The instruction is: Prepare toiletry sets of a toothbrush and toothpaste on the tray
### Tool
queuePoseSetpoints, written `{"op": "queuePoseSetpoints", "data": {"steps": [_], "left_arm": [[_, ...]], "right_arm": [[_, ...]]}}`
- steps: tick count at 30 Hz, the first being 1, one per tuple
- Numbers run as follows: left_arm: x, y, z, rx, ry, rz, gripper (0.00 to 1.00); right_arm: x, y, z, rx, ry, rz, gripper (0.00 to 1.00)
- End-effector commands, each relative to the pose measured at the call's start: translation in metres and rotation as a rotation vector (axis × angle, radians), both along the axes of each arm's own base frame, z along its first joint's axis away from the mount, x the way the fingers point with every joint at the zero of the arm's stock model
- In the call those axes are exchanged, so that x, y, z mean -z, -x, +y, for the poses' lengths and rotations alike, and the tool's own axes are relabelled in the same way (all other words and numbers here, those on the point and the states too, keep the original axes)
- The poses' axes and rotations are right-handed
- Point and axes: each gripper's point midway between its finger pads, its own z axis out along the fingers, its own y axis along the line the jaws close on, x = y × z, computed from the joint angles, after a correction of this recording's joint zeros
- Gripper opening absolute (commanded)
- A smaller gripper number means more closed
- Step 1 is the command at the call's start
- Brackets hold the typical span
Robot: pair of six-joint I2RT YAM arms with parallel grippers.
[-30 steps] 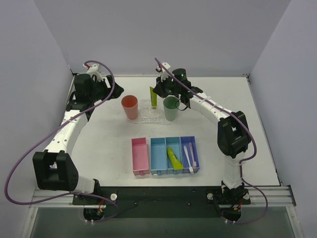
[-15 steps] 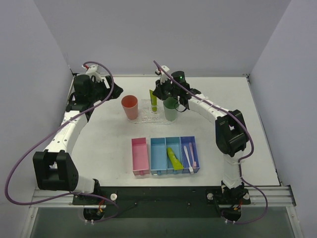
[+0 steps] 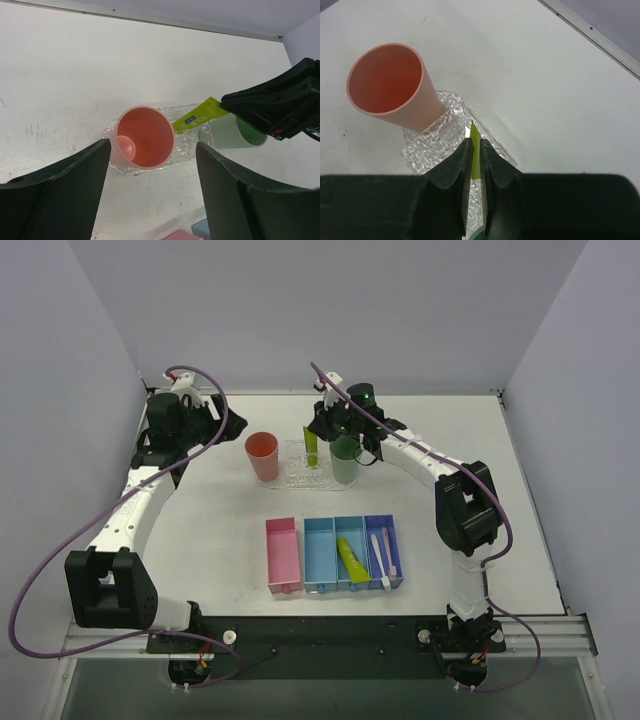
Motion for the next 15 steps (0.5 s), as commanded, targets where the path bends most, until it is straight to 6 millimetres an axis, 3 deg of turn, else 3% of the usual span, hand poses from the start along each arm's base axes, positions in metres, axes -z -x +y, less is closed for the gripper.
{"op": "queuePoseSetpoints", "data": {"steps": [1, 7, 15], "left_arm": [[-0.023, 0.001, 0.001, 0.007, 0.007, -0.082, 0.79], [-0.024, 0.002, 0.001, 0.007, 0.008, -0.086, 0.79], [-0.025, 0.005, 0.0, 0.016, 0.011, -0.084, 0.79]], "right_arm": [[-0.016, 0.0, 0.01, -0.051, -0.032, -0.067, 0.09], [-0.018, 0.0, 0.011, -0.053, -0.034, -0.07, 0.12], [-0.05, 0.0, 0.018, -0.05, -0.085, -0.092, 0.31]]}}
